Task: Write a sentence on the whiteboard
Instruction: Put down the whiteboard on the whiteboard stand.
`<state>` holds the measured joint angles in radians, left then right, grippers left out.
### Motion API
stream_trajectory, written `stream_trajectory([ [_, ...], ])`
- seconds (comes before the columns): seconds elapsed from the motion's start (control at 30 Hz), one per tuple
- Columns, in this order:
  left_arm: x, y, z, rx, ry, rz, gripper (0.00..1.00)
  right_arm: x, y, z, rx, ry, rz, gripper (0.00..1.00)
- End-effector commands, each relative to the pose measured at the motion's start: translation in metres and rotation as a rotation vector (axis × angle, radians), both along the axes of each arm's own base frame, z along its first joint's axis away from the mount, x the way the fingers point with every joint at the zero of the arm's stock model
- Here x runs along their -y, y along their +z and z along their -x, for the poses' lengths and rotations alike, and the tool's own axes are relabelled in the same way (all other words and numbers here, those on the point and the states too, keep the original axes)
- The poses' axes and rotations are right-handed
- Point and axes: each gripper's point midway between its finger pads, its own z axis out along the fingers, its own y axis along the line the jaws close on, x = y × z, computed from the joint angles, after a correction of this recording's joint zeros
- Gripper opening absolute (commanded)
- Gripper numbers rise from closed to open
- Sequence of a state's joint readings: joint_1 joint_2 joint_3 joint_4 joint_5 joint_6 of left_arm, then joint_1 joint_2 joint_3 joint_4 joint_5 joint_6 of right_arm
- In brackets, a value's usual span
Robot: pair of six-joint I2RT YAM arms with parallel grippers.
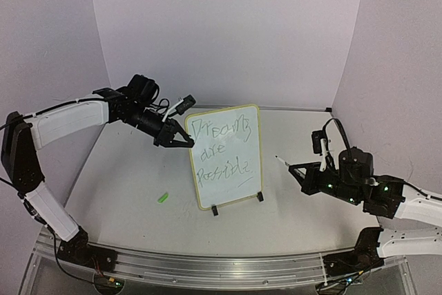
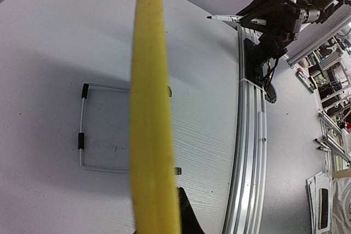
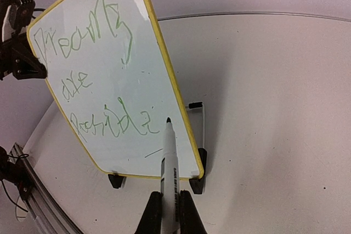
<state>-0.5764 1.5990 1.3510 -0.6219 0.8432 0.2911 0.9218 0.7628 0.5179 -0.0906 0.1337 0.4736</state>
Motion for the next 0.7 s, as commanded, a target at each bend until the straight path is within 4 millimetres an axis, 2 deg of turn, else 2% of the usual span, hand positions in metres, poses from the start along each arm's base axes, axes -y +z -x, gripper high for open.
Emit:
stream_trajectory([
  [0.0, 0.003, 0.044, -0.004, 0.136, -0.008, 0.113, 0.00, 0.000, 0.000, -0.001, 0.001, -0.012, -0.007, 0.00],
  [0.67, 0.016, 0.033, -0.005, 0.119, 0.000, 0.091, 0.00, -0.004, -0.002, -0.004, 0.001, -0.009, 0.016, 0.00],
])
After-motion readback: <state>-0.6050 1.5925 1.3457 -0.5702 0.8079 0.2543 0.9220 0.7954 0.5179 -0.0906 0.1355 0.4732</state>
